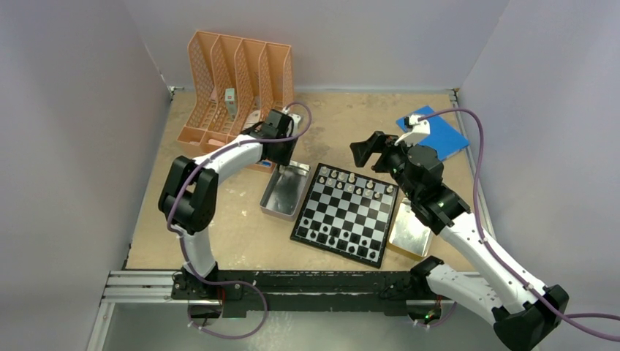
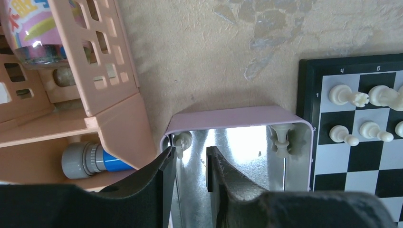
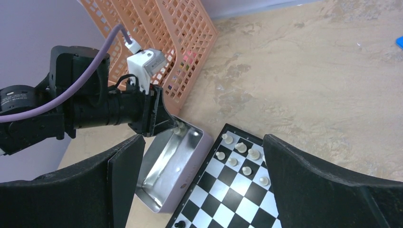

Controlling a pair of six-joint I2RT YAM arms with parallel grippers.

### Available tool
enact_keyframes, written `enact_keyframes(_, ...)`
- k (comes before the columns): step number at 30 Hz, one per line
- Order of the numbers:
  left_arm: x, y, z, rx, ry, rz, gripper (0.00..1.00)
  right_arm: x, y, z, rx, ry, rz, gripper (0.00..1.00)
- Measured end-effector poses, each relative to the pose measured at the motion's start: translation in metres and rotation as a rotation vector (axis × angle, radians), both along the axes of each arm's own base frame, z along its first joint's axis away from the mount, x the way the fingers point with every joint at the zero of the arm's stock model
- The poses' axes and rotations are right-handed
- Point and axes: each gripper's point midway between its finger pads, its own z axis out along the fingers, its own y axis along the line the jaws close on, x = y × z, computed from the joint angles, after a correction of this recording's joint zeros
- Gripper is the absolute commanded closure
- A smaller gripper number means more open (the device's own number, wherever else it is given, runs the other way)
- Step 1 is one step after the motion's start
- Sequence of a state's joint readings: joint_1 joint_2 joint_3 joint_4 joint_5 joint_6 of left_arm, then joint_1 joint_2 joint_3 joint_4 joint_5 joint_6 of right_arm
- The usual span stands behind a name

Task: Set up the chess pieces on the board
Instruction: Pick up the chess piece from the storage box.

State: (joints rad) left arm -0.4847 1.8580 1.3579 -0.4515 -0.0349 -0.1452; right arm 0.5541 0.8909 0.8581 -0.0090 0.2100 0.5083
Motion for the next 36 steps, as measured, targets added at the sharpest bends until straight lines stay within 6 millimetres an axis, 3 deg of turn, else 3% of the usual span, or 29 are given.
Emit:
enact_keyframes(9, -0.002, 0.001, -0.017, 0.021, 0.038, 0.001, 0.73, 0.0, 0.0, 0.0, 0.001, -0.001, 0.0, 0.03)
enact_keyframes(23, -0.004, -0.004, -0.018, 0.021, 0.053, -0.014, 0.78, -0.002, 0.004, -0.001, 0.003, 0.003, 0.026, 0.03)
enact_keyframes(36, -0.017, -0.021, -0.016, -0.028, 0.09, -0.064, 0.75, -0.002, 0.009, -0.011, -0.005, 0.026, 0.049, 0.03)
